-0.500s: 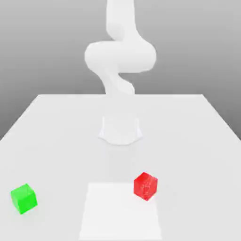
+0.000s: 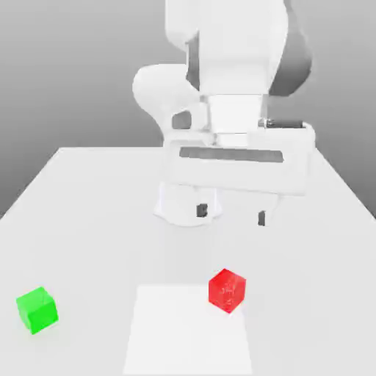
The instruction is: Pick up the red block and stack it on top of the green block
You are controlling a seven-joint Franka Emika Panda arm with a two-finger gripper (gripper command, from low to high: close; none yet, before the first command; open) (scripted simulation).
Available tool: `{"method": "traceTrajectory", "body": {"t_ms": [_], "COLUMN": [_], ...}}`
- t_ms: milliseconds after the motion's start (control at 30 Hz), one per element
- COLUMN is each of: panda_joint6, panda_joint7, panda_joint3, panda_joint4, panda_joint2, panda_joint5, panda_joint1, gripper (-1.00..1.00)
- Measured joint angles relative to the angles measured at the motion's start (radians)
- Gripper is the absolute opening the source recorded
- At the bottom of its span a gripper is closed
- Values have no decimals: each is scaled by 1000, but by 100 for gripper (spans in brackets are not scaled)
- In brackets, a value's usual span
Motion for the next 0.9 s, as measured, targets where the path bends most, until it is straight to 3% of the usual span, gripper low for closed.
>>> {"method": "traceTrajectory", "body": {"t_ms": [167, 300, 333, 567, 767, 900], "panda_joint6": [173, 294, 317, 321, 161, 69], "panda_joint7": [238, 369, 385, 387, 230, 103], "panda_joint3": [16, -117, -151, -156, -64, -127], "panda_joint4": [-78, -58, -54, -54, -85, -36], "panda_joint2": [235, 385, 413, 415, 220, 176], "panda_joint5": [-122, -294, -315, -318, -101, -51], "panda_joint1": [-12, 81, 110, 115, 82, -15], "gripper": [0, 0, -100, -100, -100, -100]}}
